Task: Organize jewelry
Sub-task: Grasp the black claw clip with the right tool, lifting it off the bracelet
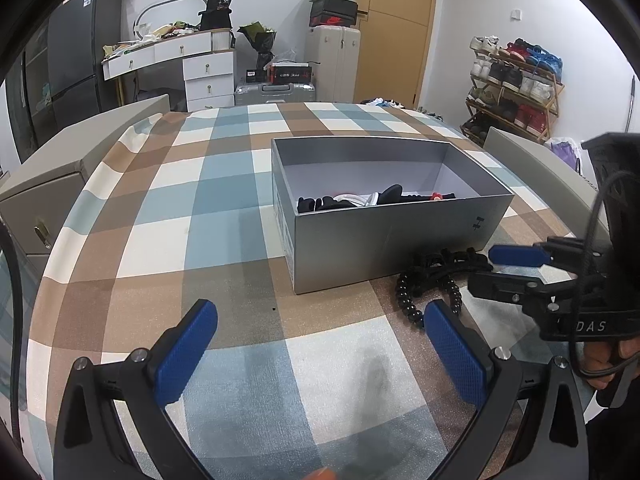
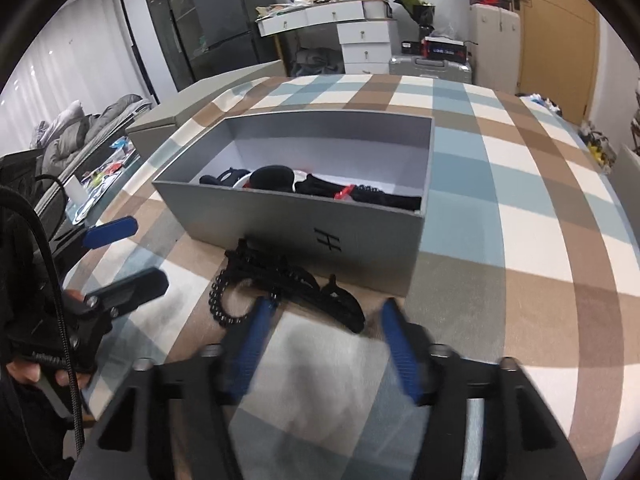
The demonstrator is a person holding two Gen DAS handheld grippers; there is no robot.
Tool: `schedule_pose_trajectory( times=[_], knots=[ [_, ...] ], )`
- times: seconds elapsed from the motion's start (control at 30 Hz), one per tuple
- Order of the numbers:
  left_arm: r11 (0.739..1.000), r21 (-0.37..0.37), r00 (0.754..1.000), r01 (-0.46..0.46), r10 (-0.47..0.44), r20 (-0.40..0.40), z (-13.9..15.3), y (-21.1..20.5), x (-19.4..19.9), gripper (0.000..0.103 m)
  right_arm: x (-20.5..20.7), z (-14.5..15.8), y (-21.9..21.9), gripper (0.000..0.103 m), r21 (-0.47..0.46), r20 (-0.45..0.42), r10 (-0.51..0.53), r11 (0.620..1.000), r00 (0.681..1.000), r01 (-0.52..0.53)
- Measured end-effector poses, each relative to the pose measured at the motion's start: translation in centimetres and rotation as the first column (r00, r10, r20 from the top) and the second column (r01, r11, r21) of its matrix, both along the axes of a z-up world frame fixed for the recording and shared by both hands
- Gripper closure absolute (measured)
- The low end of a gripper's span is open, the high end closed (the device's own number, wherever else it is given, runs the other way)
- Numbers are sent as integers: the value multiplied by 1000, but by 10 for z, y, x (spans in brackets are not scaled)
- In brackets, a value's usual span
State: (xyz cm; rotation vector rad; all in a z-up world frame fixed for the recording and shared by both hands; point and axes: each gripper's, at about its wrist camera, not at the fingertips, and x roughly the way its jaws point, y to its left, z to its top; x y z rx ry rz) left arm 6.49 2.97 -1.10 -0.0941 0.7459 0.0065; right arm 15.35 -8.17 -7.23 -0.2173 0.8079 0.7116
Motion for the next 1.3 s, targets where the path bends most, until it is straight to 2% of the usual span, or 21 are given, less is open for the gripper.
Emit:
schedule_pose_trajectory(
  times=[0.1,0.23,0.4,0.6,0.67,0.7,0.93,1.1,1.3],
  knots=[
    [1000,0,1000,-2,2,-4,0,1,0,2,3,-2,3,45,-9,-7,13,1000,1000,-13],
    [1000,-1,1000,2,-2,-1,0,1,0,2,-2,-1,1,65,-21,-13,44,999,999,-44],
    [1000,-4,1000,3,-3,-3,-1,2,0,2,-20,1,4,66,-51,-8,152,987,988,-152],
    [1000,-10,1000,1,-2,-6,-1,2,0,2,-15,-3,12,66,-65,16,142,988,990,-141],
    [1000,-13,1000,-3,3,-6,-1,3,0,2,-14,-4,12,75,-61,16,143,988,990,-142],
    [1000,-16,1000,-3,3,-6,-1,3,0,2,-14,-4,12,86,-63,22,143,988,990,-141],
    [1000,-15,1000,0,0,-4,-1,3,0,2,-21,0,5,88,-46,47,145,989,988,-143],
    [1000,11,1000,27,-27,-4,0,-5,0,2,-31,2,-13,90,-62,66,104,993,992,-100],
    [990,43,989,135,-132,-67,-4,-28,5,2,-38,1,-37,90,-87,61,54,995,997,-48]
  ],
)
